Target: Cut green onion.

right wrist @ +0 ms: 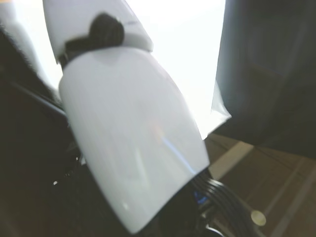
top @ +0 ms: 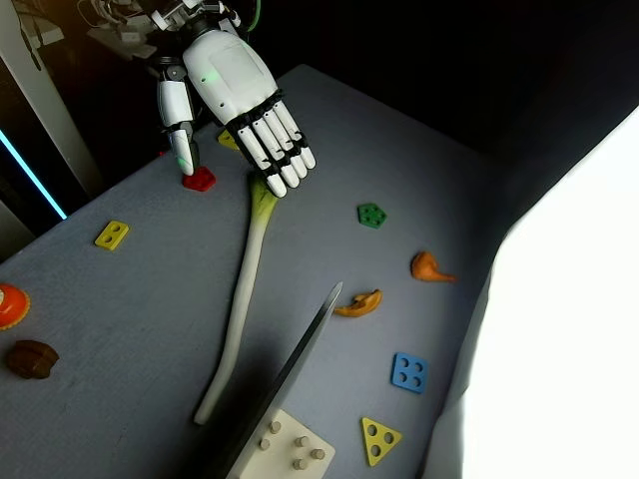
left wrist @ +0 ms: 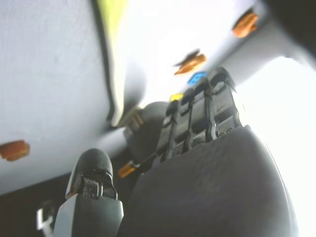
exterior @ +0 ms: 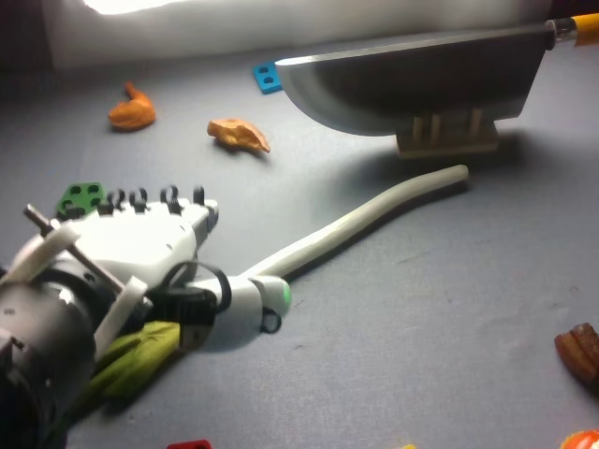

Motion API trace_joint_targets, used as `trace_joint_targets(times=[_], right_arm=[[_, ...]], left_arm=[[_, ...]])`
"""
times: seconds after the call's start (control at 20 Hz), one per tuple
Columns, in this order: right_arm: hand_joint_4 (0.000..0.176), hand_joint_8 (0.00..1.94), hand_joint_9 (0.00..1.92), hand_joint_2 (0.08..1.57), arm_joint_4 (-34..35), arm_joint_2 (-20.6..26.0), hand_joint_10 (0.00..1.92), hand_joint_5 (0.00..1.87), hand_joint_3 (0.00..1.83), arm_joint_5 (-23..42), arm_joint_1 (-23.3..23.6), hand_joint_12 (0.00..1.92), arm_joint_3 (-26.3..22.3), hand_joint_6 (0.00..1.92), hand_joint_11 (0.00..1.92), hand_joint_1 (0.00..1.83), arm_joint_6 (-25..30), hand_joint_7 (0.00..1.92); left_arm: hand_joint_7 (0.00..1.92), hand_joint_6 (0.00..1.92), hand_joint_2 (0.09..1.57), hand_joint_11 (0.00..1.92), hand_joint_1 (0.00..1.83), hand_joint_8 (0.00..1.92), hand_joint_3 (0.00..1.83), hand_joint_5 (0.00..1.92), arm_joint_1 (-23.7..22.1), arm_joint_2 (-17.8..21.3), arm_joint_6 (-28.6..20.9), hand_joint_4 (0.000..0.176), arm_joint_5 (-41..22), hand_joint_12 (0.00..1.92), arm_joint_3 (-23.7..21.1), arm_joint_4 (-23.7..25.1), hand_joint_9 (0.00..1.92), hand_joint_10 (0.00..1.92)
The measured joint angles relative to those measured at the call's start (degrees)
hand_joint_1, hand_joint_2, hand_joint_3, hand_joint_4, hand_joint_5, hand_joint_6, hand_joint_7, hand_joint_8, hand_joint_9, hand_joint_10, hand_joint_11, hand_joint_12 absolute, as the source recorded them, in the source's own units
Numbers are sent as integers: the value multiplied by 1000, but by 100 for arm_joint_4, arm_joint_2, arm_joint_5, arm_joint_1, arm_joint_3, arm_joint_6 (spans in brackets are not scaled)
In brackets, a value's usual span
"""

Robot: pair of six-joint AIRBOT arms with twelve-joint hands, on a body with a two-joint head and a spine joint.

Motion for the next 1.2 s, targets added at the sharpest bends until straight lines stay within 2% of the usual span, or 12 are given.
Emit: trace_joint_targets(times=[0.05, 0.15, 0.3, 0.35, 0.4, 0.5, 0.6, 0.8, 0.95, 1.05, 1.2], right_arm=[[0, 0, 0, 986, 0, -68, 0, 0, 0, 13, 9, 0, 66, 0, 0, 1054, 2, 0], [0, 0, 0, 986, -44, -260, 0, 0, 0, 20, 35, 0, 251, 0, 0, 1036, 0, 0], [0, 0, 0, 989, 90, -654, 0, 0, 0, -232, 72, 0, 745, 0, 0, 1043, 2, 0], [0, 0, 0, 983, 146, -761, 0, 0, 0, -284, 72, 0, 896, 0, 0, 1056, 0, 0], [0, 0, 0, 969, 190, -890, 0, 0, 0, -319, 72, 0, 1071, 0, 0, 1143, -2, 0], [0, 0, 0, 956, 177, -1054, 0, 0, 0, -326, 72, 0, 1314, 0, 0, 1169, 7, 0], [0, 0, 0, 974, 146, -1325, 0, 0, 0, -315, 70, 0, 1679, 0, 0, 1136, 127, 0], [0, 0, 0, 1005, 127, -1681, 0, 0, 0, -354, 105, 0, 2181, 0, 0, 1062, 734, 0], [0, 0, 0, 987, 122, -1864, 0, 0, 0, -417, 210, 0, 2428, 0, 0, 1096, 1010, 0], [0, 0, 0, 986, 46, -1996, 0, 0, 0, -498, 278, 0, 2680, 0, 0, 1092, 1547, 0], [0, 0, 0, 982, -197, -2149, 0, 0, 0, -498, 330, 0, 2951, 0, 0, 1108, 1886, 0]], left_arm=[[0, 0, 1221, 0, 0, 0, 0, 0, 13, -33, -26, 0, 50, 0, -22, -13, 0, 0], [0, 0, 1210, 0, 0, 0, 0, 0, 155, -39, -278, 0, 133, 0, -66, 254, 0, 0], [0, 0, 1213, 0, 0, 0, 0, 0, 372, -39, -610, 0, 227, 0, -70, 601, 0, 0], [0, 0, 1216, 0, 0, 0, 0, 0, 428, -39, -710, 0, 264, 0, -79, 704, 0, 0], [0, 0, 1233, 0, 0, 0, 0, 0, 455, -44, -815, 0, 374, 0, -105, 743, 0, 0], [0, 0, 1251, 0, 0, 0, 3, 0, 575, -118, -1019, 0, 634, 0, -190, 964, 0, 0], [0, 0, 1246, 0, 0, 0, 0, 0, 859, -240, -1504, 0, 839, 0, -308, 1213, 0, 0], [0, 0, 1267, 0, 0, 0, 9, 0, 1088, -514, -1676, 0, 1189, 0, -444, 1357, 0, 0], [0, 0, 1278, 0, 0, 0, 13, 0, 1237, -691, -1895, 0, 1248, 0, -485, 1561, 0, 0], [0, 0, 1284, 0, 0, 0, 16, 0, 1360, -859, -2024, 0, 1438, 0, -476, 1687, 0, 0], [0, 0, 1294, 0, 0, 0, 18, 0, 1438, -960, -2044, 0, 1464, 0, -474, 1853, 0, 0]])
